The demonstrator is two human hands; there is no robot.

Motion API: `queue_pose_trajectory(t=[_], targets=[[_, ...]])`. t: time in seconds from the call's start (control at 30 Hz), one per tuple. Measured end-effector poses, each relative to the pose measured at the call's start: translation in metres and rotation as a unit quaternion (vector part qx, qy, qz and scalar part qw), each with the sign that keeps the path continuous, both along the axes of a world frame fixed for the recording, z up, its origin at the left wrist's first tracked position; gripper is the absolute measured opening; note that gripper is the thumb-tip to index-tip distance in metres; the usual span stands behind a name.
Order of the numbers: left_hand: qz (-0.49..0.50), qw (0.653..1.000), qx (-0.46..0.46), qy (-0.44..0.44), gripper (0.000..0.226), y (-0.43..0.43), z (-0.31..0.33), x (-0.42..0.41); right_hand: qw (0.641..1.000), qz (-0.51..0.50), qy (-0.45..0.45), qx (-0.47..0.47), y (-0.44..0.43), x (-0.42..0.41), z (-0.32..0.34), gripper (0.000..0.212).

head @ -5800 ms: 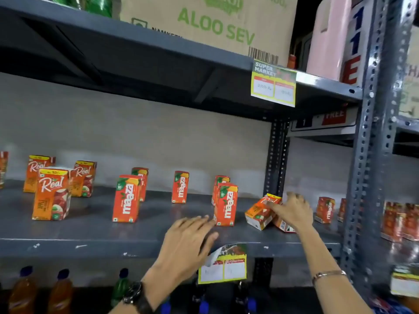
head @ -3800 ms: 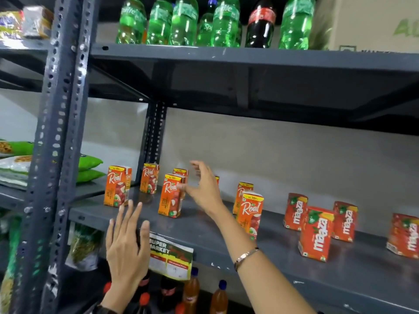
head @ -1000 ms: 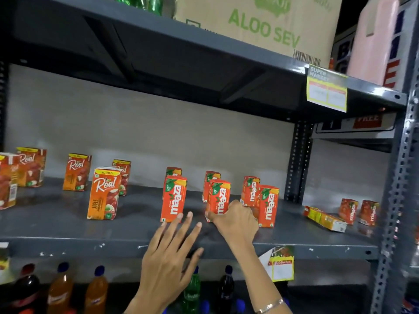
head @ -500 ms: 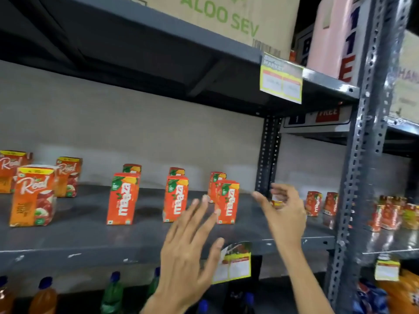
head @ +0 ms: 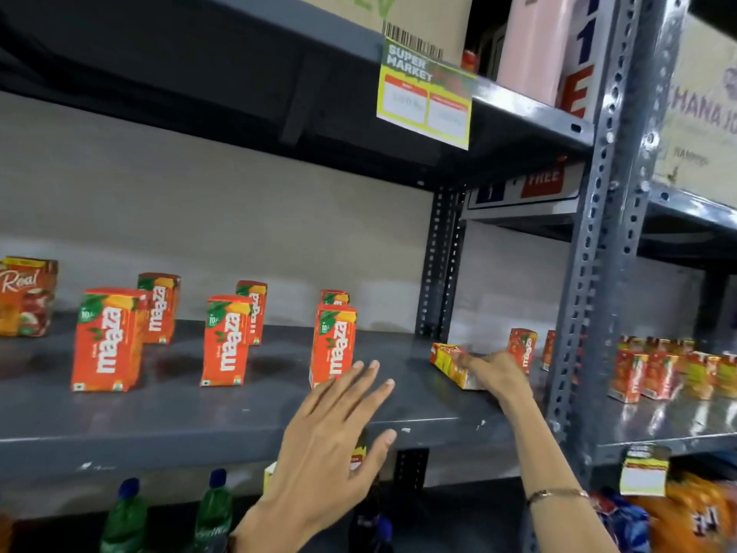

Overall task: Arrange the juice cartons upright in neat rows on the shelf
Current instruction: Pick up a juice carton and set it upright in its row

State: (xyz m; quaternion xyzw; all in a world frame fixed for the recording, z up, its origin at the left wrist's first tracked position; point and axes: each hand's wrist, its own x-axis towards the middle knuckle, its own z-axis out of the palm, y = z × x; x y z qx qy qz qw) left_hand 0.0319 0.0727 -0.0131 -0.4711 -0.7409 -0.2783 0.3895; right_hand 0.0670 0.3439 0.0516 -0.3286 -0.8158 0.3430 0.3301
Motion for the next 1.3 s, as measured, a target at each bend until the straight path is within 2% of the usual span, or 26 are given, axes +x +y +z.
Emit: queue_pose_trajectory(t=[0.13, 0.23, 0.4, 0.5, 0.67, 0.9, 1.07, 1.3], targets=[[0.001, 1.0, 0.006, 0.004, 0.048, 0.002, -0.001, 0.0, 0.999, -0.035, 0.012, 0.03, -0.008, 0.004, -0.002, 0.044], [-0.005, 1.0, 0.016, 0.008, 0.048, 0.002, -0.001, 0.001, 0.997, -0.05, 0.058, 0.025, -0.02, 0.015, -0.003, 0.038], [-0.01, 0.999, 0.038, 0.008, 0.046, -0.002, 0.0, 0.005, 0.984, -0.092, 0.124, 0.085, -0.041, 0.033, -0.005, 0.046], [-0.012, 0.999, 0.05, 0.019, 0.046, -0.007, 0.002, 0.007, 0.973, -0.079, 0.197, 0.085, -0.053, 0.041, -0.013, 0.041], [-0.003, 0.996, 0.079, 0.041, 0.045, -0.031, 0.004, 0.003, 0.935, -0.011, 0.352, 0.034, -0.088, 0.043, -0.017, 0.043], [0.045, 0.99, 0.122, 0.046, 0.048, -0.115, 0.006, -0.015, 0.874, 0.092, 0.475, 0.035, -0.191, 0.03, 0.008, 0.042], [0.093, 0.985, 0.134, 0.048, 0.047, -0.213, 0.009, -0.043, 0.852, 0.184, 0.488, 0.036, -0.298, -0.002, 0.029, 0.053], [0.188, 0.954, 0.219, 0.081, 0.045, -0.377, 0.004, -0.092, 0.845, 0.304, 0.438, 0.033, -0.481, -0.069, 0.046, 0.049]])
